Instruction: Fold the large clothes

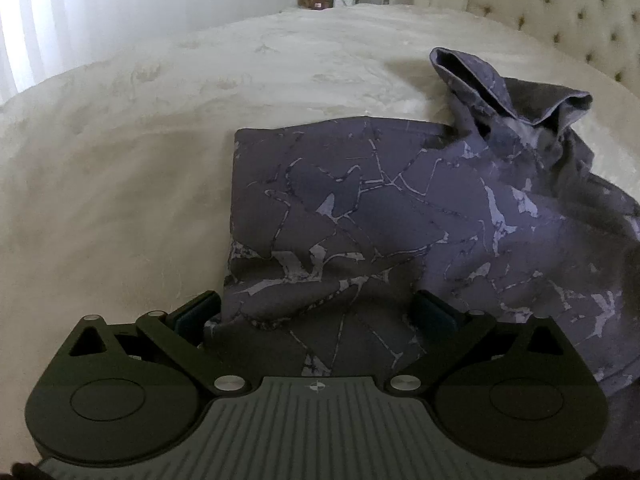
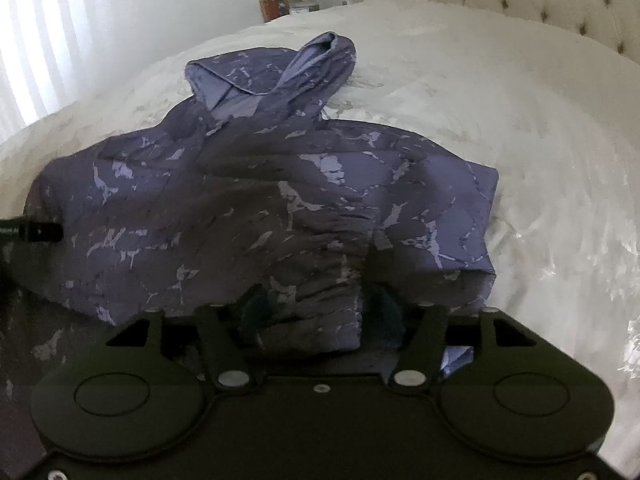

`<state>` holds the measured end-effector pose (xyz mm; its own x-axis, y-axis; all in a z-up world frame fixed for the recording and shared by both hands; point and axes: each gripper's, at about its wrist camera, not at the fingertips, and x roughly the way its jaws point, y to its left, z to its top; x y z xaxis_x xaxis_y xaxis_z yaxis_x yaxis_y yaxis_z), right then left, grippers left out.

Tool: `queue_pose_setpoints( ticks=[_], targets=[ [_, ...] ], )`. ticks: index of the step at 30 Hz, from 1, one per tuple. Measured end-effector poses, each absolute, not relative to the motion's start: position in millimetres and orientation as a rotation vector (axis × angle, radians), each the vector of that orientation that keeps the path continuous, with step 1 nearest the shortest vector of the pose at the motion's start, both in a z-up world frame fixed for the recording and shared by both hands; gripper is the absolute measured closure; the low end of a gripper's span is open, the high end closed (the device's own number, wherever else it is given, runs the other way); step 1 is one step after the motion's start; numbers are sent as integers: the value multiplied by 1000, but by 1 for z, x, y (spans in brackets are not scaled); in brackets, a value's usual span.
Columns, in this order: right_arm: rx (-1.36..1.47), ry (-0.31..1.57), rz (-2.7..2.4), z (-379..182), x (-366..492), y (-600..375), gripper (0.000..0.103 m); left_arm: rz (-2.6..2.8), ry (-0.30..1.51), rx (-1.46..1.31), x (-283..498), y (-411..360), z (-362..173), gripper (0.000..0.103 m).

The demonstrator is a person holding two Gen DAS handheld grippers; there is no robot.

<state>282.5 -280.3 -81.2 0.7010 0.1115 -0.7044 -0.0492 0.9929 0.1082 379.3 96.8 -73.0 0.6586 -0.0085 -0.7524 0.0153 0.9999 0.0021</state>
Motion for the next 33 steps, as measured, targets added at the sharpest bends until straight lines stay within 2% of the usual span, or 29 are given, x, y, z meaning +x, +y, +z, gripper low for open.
queue_pose_setpoints(
  ticks=[4, 6, 11, 20, 24, 29, 33],
  targets=[
    [67, 778, 76, -82, 280, -277, 30, -8, 839, 20, 377, 96, -75, 0],
    [62, 771, 75, -83, 279, -276, 20, -7, 836, 21, 377, 95, -76, 0],
    [54, 767, 83, -84, 276, -275, 9, -7, 829, 21, 376, 96, -77, 0],
    [81, 832, 109, -63, 284, -282, 7, -25, 861, 20, 380, 98, -70, 1],
    [89, 797, 128, -33, 291, -290, 7, -41, 865, -7, 380, 102, -48, 11],
    [171, 765, 138, -7, 323, -305, 7, -85, 808, -20, 385, 94, -21, 11],
    [204, 736, 121, 3, 363, -305, 7, -120, 820, -16, 400, 76, -21, 11]
  ],
)
